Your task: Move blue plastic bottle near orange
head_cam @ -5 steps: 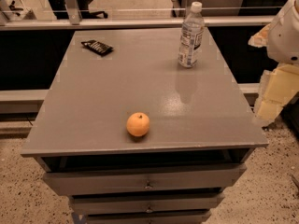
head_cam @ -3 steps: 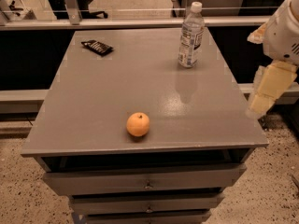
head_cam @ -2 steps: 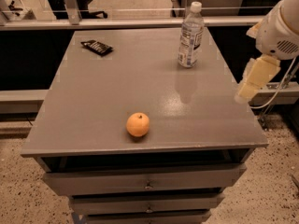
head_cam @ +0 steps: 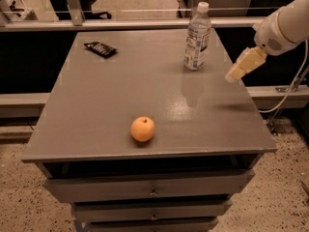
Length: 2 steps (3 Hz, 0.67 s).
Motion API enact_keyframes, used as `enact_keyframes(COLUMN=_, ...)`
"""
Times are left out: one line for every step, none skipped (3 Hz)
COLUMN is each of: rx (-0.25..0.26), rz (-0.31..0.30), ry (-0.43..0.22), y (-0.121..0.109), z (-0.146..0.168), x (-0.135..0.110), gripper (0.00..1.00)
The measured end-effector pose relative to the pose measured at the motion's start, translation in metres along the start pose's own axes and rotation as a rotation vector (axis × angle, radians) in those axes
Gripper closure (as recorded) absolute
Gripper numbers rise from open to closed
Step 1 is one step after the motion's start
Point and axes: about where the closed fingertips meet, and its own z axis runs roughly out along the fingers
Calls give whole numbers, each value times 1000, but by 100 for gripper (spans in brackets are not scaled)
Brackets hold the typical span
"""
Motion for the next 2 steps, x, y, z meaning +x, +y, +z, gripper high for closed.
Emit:
enact_keyframes(rx=14, rz=87, ry=-134, y=-26, z=31, x=-15, gripper=0)
enact_keyframes(rx=-10, rz=161, ry=-256, y=-36, z=57, x=-35, gripper=0)
